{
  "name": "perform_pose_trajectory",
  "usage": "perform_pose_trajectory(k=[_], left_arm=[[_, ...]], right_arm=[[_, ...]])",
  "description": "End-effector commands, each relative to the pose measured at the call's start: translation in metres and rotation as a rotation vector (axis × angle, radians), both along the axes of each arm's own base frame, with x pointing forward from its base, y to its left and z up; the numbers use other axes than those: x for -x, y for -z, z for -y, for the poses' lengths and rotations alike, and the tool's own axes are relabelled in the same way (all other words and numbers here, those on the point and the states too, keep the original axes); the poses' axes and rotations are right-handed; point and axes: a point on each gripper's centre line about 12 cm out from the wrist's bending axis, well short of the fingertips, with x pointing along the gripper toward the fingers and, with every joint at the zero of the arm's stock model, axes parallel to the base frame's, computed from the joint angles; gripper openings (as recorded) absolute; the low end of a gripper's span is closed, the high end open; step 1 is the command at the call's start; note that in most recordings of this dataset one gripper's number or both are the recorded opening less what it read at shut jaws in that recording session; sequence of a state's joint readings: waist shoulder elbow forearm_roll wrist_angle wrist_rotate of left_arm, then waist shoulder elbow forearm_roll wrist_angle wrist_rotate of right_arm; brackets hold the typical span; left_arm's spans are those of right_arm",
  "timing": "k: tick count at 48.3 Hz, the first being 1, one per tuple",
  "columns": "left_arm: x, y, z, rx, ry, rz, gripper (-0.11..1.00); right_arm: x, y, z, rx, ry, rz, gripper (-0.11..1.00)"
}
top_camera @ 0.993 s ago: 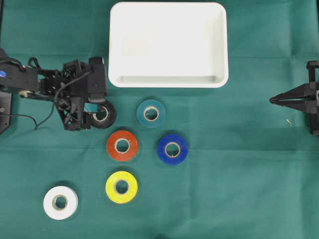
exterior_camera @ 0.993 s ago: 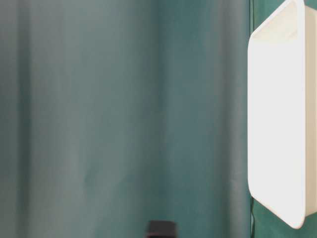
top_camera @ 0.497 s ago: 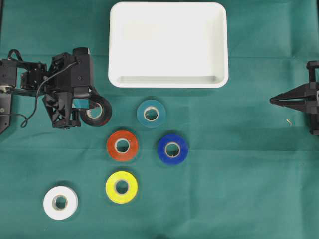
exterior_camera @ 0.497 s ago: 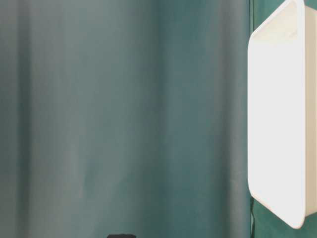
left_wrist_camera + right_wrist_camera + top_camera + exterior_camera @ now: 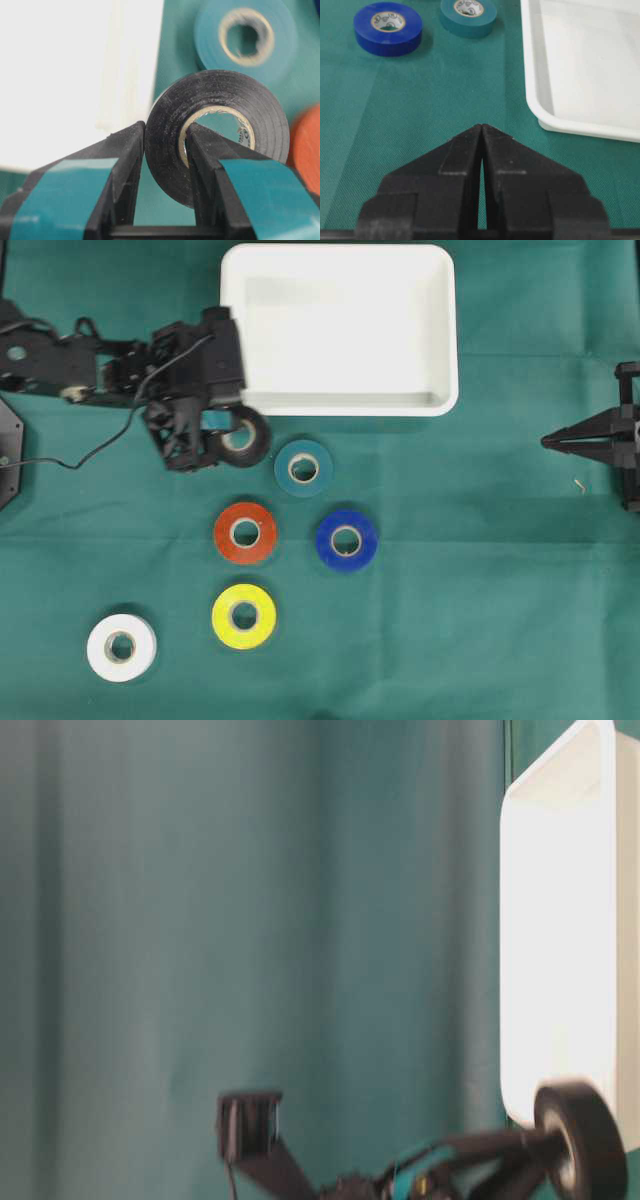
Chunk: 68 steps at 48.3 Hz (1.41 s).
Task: Put the tape into the white case with the left arm.
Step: 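Lift the black roll and carry it into the white tray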
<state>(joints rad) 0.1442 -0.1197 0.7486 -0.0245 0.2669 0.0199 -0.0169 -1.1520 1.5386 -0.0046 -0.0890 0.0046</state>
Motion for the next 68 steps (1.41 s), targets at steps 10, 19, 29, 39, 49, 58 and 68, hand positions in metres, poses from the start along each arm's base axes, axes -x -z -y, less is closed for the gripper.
perform_pose_trajectory(k=[10,19,29,39,49,58,68], left_arm=[[-0.045,-0.012,-0.037,-0.054,-0.026,0.051,0.23],[-0.064,-0.015,-0.064,-0.079,-0.058,0.067,0.23],[-0.089,-0.018,-0.077,-0.092,-0.065,0.092,0.23],[-0.113,-0.016,-0.085,-0.098,-0.067,0.109,0.23],[-0.129,-0.012,-0.088,-0.098,-0.065,0.117,0.23],[-0.142,-0.01,-0.088,-0.104,-0.06,0.14,0.23],[-0.149,-0.003,-0.087,-0.104,-0.052,0.143,0.23]], right_arm=[[-0.002,-0.003,0.0,0.0,0.001,0.011,-0.09],[-0.001,-0.003,0.0,0.002,0.001,0.009,-0.09],[-0.001,-0.002,0.0,0.002,0.001,0.009,-0.09],[-0.001,-0.001,0.0,0.0,0.003,0.012,-0.09],[-0.001,0.0,0.0,0.002,0.001,0.009,-0.09],[-0.001,-0.001,0.0,0.002,0.001,0.011,-0.09],[-0.001,-0.001,0.0,-0.001,0.002,0.012,-0.09]])
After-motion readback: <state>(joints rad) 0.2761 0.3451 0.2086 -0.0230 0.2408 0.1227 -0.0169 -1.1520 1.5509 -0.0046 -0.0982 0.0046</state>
